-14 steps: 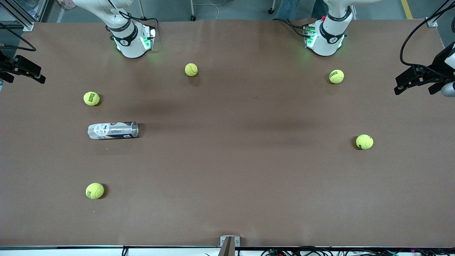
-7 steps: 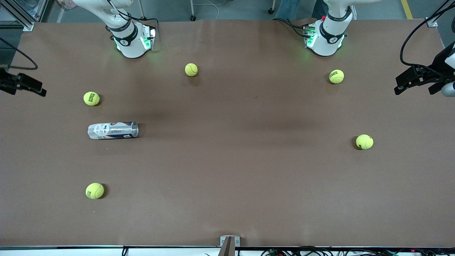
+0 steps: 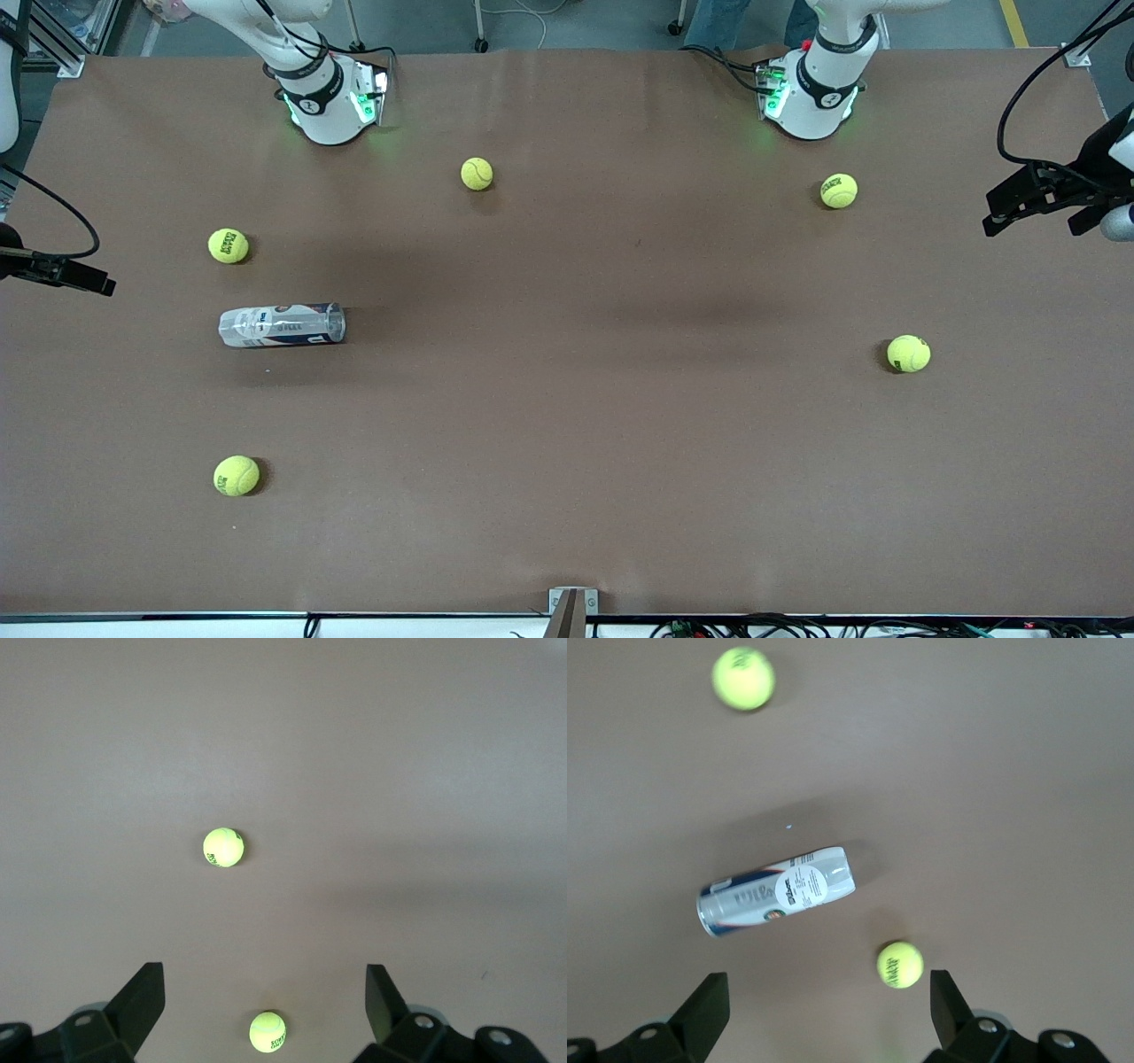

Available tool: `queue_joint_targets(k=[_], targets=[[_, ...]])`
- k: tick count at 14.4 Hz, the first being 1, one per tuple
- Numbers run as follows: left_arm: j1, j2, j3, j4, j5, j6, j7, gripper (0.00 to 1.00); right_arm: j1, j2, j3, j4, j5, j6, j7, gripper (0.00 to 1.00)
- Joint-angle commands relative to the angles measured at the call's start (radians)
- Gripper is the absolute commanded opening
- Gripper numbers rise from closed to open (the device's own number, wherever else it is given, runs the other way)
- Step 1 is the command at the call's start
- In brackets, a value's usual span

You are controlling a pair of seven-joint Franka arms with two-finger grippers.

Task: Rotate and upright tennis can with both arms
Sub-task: 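Reach the right gripper down to the lying Wilson can's closed end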

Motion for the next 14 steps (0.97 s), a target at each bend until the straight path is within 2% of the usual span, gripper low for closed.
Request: queue_joint_targets(k=[1, 5, 7, 9, 12, 14], targets=[[0.004, 0.004, -0.002, 0.016, 0.005, -0.008, 0.003, 1.00, -0.026, 0.001, 0.014, -0.017, -0.002, -0.010, 0.295, 1.00], [0.004, 0.004, -0.002, 0.016, 0.005, -0.008, 0.005, 1.00, -0.007, 0.042, 0.017, -0.045, 0.001, -0.004, 0.811, 1.00], [0.004, 0.004, -0.002, 0.017, 0.005, -0.008, 0.005, 1.00, 0.019, 0.077, 0.019, -0.047, 0.005, 0.003, 0.994, 1.00], [0.004, 0.004, -0.002, 0.019, 0.004, -0.008, 0.005, 1.00, 0.020, 0.085, 0.019, -0.088, 0.022, 0.041, 1.074, 1.00], [0.004, 0.005, -0.002, 0.019, 0.004, -0.006, 0.000, 1.00, 0.011, 0.080, 0.017, -0.198, 0.082, 0.108, 1.138, 1.00], [0.004, 0.005, -0.002, 0.019, 0.004, -0.006, 0.002, 1.00, 0.020, 0.073, 0.017, -0.285, 0.090, 0.195, 1.183, 1.00]])
